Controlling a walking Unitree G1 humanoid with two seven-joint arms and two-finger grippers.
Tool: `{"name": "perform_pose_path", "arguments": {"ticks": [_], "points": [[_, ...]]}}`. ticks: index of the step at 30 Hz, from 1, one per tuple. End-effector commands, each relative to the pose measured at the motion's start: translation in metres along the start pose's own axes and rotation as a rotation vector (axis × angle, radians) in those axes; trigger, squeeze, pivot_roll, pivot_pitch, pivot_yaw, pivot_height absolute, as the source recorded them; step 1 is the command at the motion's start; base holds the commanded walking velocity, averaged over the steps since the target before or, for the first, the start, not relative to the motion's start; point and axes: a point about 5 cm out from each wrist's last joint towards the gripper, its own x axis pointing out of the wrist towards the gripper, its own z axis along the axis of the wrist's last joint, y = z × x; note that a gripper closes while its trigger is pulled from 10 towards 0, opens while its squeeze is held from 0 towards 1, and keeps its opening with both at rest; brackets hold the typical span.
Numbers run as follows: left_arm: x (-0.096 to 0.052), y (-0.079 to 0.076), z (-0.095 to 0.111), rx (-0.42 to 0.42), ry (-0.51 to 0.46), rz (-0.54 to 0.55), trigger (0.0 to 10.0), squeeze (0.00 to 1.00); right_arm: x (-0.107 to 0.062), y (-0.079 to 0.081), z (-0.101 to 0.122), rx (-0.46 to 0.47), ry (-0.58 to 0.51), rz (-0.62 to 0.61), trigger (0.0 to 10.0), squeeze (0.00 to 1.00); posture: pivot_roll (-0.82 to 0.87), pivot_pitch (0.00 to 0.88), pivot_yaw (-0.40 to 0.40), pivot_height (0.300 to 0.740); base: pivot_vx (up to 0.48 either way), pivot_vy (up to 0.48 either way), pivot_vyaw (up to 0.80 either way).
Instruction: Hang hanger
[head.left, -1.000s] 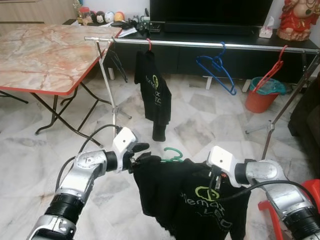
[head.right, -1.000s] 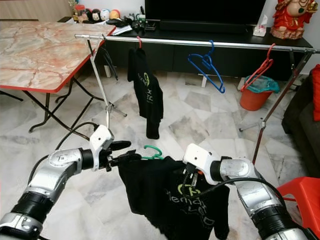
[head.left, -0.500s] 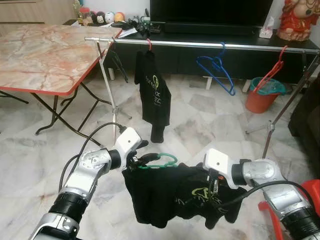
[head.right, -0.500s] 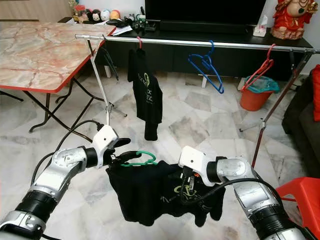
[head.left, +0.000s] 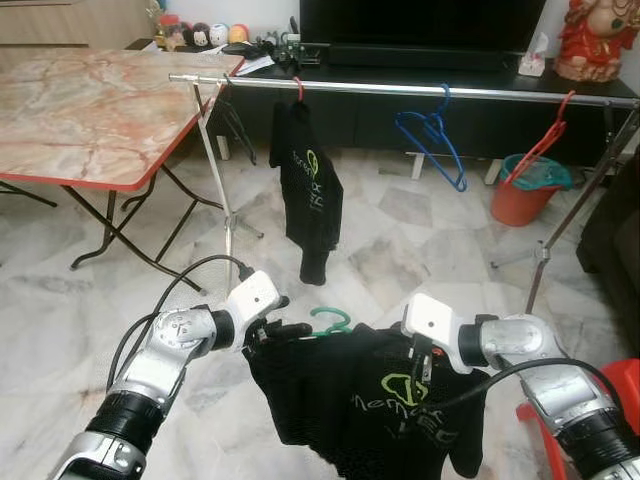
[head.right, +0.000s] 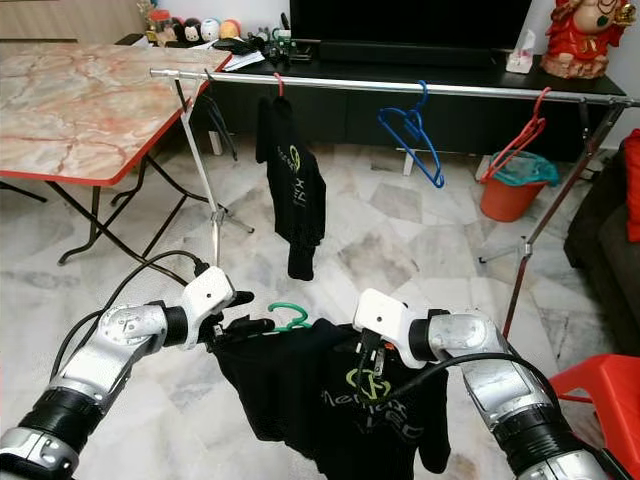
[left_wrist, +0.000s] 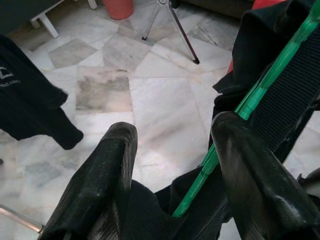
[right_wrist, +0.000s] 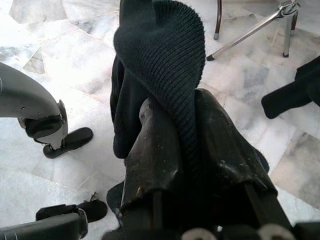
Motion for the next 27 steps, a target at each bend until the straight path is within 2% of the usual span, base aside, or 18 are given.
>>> {"name": "perform_pose_path", "arguments": {"ticks": [1, 2, 6, 14, 27], "points": [[-0.002, -0.004, -0.011, 0.011, 0.058, -0.017, 10.0, 0.00, -0.003, -0.006, 0.010, -0.027, -0.040, -0.027, 10.0, 0.00, -0.12, 0.000, 0.017, 0.740, 0.000, 0.000, 0.00], [-0.002, -0.004, -0.012, 0.011, 0.058, -0.017, 10.0, 0.00, -0.003, -0.006, 0.010, -0.027, -0.040, -0.028, 10.0, 0.00, -0.12, 0.000, 0.017, 0.740, 0.000, 0.000, 0.00], [-0.006, 0.009, -0.011, 0.039, 0.041, 0.122, 10.0, 0.00, -0.005, -0.008, 0.009, -0.027, -0.034, -0.041, 10.0, 0.00, -0.12, 0.000, 0.018, 0.740, 0.000, 0.000, 0.00], [-0.011, 0.012, -0.011, 0.041, 0.030, 0.129, 10.0, 0.00, -0.002, -0.008, 0.007, -0.024, -0.024, -0.051, 10.0, 0.00, -0.11, 0.000, 0.018, 0.740, 0.000, 0.000, 0.00], [0.000, 0.000, -0.019, 0.077, 0.074, 0.094, 10.0, 0.00, -0.004, -0.010, 0.010, -0.021, -0.033, -0.054, 10.0, 0.00, -0.11, 0.000, 0.015, 0.740, 0.000, 0.000, 0.00]]}}
